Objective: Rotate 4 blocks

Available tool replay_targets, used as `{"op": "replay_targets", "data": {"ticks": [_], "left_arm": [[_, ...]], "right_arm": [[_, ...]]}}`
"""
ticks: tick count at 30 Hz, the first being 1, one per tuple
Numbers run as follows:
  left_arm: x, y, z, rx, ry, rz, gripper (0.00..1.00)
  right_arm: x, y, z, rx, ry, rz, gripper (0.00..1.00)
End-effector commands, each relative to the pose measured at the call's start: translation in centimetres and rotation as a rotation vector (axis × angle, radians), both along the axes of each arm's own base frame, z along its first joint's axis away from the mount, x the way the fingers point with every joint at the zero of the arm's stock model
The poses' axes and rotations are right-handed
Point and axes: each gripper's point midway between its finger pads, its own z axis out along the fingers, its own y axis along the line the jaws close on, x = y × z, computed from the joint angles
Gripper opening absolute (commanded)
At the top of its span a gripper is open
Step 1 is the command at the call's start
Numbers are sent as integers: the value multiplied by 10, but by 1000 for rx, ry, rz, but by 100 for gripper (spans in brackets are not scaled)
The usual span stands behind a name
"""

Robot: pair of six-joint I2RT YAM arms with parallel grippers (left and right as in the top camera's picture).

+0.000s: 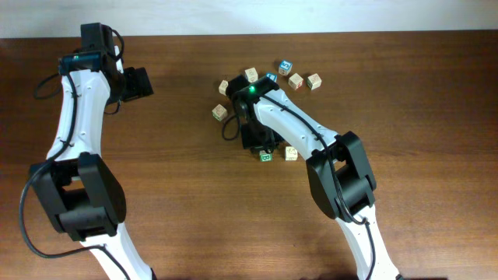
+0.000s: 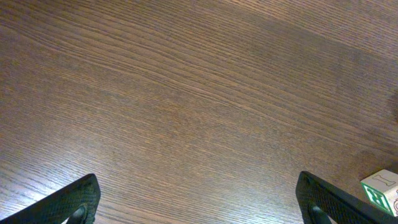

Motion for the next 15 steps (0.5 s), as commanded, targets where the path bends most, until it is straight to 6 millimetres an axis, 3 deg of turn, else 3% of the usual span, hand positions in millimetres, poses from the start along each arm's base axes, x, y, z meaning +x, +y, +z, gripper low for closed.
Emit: {"op": "replay_targets", "data": {"ticks": [1, 4, 7, 10, 11, 13, 15], "left_arm": [[3, 3, 7, 10, -17, 17, 99], [2, 3, 7, 9, -14, 17, 99], [2, 1, 7, 3, -15, 14, 99], [2, 2, 7, 4, -16, 14, 99], [2, 2, 7, 4, -16, 14, 99], [2, 2, 7, 4, -15, 14, 99], [2, 1, 7, 3, -16, 14, 99]], "right_arm": [[1, -13, 3, -73, -23, 8, 29], [3, -20, 4, -100, -30, 6, 30], [7, -27, 5, -95, -27, -14, 49], [13, -17, 18, 2, -9, 2, 52], [24, -15, 32, 21, -44, -6, 53], [68, -7, 63, 106, -199, 17, 57], [108, -3, 68, 162, -338, 7, 57]]}}
